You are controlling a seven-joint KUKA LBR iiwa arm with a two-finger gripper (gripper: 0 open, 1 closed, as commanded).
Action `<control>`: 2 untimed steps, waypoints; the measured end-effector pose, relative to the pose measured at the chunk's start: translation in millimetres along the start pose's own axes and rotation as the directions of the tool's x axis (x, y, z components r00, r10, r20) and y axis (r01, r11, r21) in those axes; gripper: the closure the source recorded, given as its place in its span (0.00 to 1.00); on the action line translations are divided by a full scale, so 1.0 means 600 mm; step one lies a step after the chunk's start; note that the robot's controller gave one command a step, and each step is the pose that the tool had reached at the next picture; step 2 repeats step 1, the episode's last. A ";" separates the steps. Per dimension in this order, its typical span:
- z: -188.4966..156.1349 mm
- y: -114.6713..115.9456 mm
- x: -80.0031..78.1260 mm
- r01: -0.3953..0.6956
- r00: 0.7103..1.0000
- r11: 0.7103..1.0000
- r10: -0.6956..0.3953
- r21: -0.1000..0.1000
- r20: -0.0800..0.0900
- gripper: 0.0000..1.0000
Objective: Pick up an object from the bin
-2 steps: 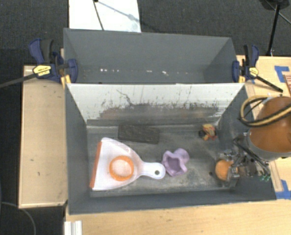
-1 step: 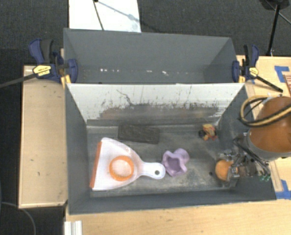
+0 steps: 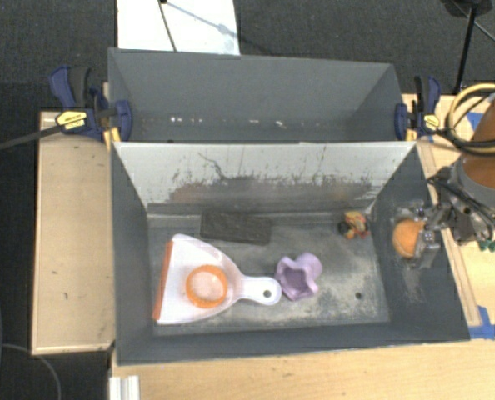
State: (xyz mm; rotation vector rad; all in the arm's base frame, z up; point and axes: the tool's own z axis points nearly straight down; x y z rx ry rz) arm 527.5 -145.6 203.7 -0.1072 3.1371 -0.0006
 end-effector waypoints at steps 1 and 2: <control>0.000 0.000 0.000 0.001 1.000 1.000 -0.001 0.000 0.000 1.00; 0.000 0.000 0.000 0.001 1.000 1.000 -0.001 0.000 0.000 1.00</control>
Offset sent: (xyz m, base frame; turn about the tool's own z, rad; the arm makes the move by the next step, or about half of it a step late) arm -0.0449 0.0226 -0.1337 -0.6305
